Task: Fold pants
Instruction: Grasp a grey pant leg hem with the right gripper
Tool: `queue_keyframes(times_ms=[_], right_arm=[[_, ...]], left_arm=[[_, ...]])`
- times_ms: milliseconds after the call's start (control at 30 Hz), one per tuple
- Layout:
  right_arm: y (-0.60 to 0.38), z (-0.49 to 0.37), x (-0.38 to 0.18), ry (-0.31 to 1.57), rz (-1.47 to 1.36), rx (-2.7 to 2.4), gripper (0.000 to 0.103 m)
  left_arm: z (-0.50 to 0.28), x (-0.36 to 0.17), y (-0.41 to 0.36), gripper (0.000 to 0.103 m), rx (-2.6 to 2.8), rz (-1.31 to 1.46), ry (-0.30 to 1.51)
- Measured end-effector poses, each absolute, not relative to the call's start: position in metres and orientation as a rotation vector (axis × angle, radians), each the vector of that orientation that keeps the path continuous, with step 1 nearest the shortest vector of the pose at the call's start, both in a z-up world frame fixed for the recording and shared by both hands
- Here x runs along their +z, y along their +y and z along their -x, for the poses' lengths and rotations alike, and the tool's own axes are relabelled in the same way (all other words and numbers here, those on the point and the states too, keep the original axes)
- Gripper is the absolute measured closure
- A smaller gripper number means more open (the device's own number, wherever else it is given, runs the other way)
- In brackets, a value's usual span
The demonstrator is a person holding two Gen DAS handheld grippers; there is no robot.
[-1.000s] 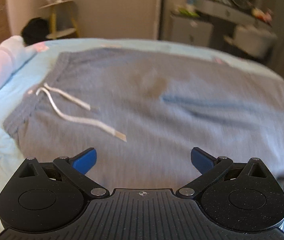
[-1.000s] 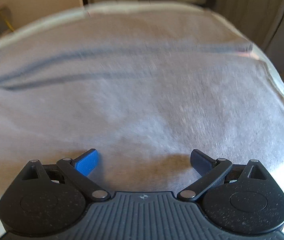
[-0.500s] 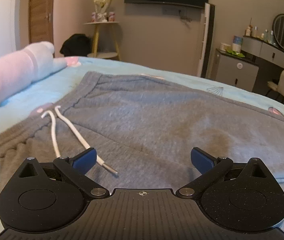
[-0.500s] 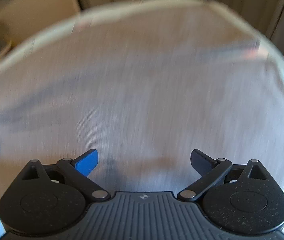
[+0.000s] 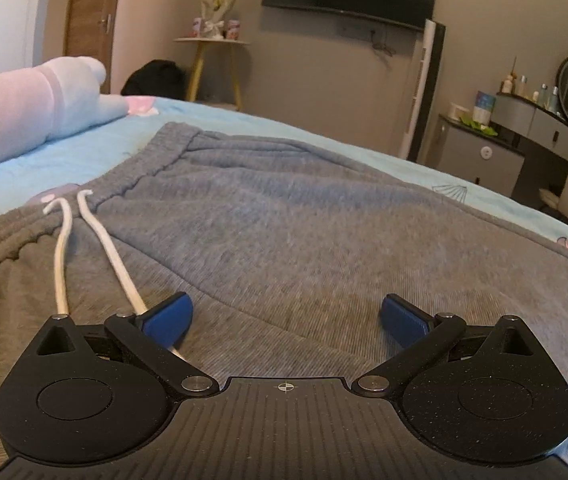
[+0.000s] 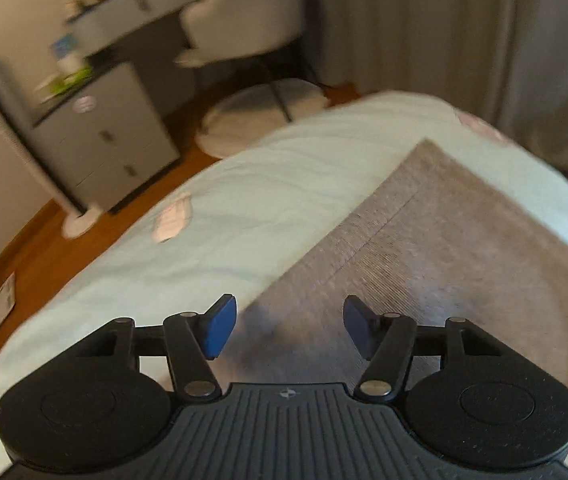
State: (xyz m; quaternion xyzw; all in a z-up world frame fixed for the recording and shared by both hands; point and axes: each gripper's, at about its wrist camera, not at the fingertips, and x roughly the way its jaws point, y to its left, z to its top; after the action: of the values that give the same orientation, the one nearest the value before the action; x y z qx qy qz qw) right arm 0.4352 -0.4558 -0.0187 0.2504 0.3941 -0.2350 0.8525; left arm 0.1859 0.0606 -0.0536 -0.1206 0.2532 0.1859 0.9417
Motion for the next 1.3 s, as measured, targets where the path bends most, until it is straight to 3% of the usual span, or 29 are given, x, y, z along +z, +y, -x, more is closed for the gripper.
queue_keyframes(times_ms=[67, 133, 200, 267, 433, 633, 767, 867, 933, 967, 1067, 1100, 1300], right_arm=[[-0.46, -0.445, -0.031, 0.833, -0.54, -0.535, 0.046], [-0.459, -0.448, -0.041, 0.844, -0.519, -0.571, 0.057], [-0.451, -0.45, -0.044, 0.843, -0.463, -0.601, 0.085], [-0.45, -0.443, -0.044, 0.836, -0.433, -0.597, 0.098], [-0.44, -0.375, 0.0, 0.716, -0.388, -0.489, 0.1], [-0.439, -0.167, 0.044, 0.534, -0.451, -0.402, 0.101], [-0.437, -0.069, -0.001, 0.648, -0.5, -0.45, 0.101], [-0.448, -0.039, -0.044, 0.791, -0.582, -0.506, 0.101], [-0.449, -0.032, -0.045, 0.769, -0.58, -0.517, 0.097], [-0.447, -0.034, -0.04, 0.75, -0.535, -0.505, 0.093], [-0.441, -0.049, -0.028, 0.725, -0.41, -0.463, 0.052], [-0.438, -0.055, -0.026, 0.718, -0.353, -0.45, 0.046], [-0.398, -0.09, -0.037, 0.739, 0.012, -0.33, 0.044]], left_arm=[[-0.185, -0.055, 0.061, 0.0, 0.381, 0.251, 0.516], [-0.185, -0.056, 0.061, 0.0, 0.38, 0.254, 0.515], [-0.185, -0.058, 0.061, 0.0, 0.38, 0.259, 0.511], [-0.186, -0.057, 0.062, 0.0, 0.378, 0.265, 0.51], [-0.181, -0.053, 0.071, 0.0, 0.362, 0.329, 0.473], [-0.162, -0.022, 0.081, 0.0, 0.353, 0.393, 0.308], [-0.16, -0.002, 0.085, 0.0, 0.188, 0.437, 0.33], [-0.168, 0.004, 0.095, 0.0, 0.08, 0.55, 0.421], [-0.18, 0.006, 0.107, 0.0, 0.067, 0.631, 0.469], [-0.188, 0.006, 0.111, 0.0, 0.056, 0.645, 0.483], [-0.225, 0.012, 0.119, 0.0, 0.032, 0.608, 0.568], [-0.239, 0.012, 0.118, 0.0, 0.007, 0.589, 0.611], [-0.301, -0.015, 0.122, 0.001, 0.081, 0.611, 0.841]])
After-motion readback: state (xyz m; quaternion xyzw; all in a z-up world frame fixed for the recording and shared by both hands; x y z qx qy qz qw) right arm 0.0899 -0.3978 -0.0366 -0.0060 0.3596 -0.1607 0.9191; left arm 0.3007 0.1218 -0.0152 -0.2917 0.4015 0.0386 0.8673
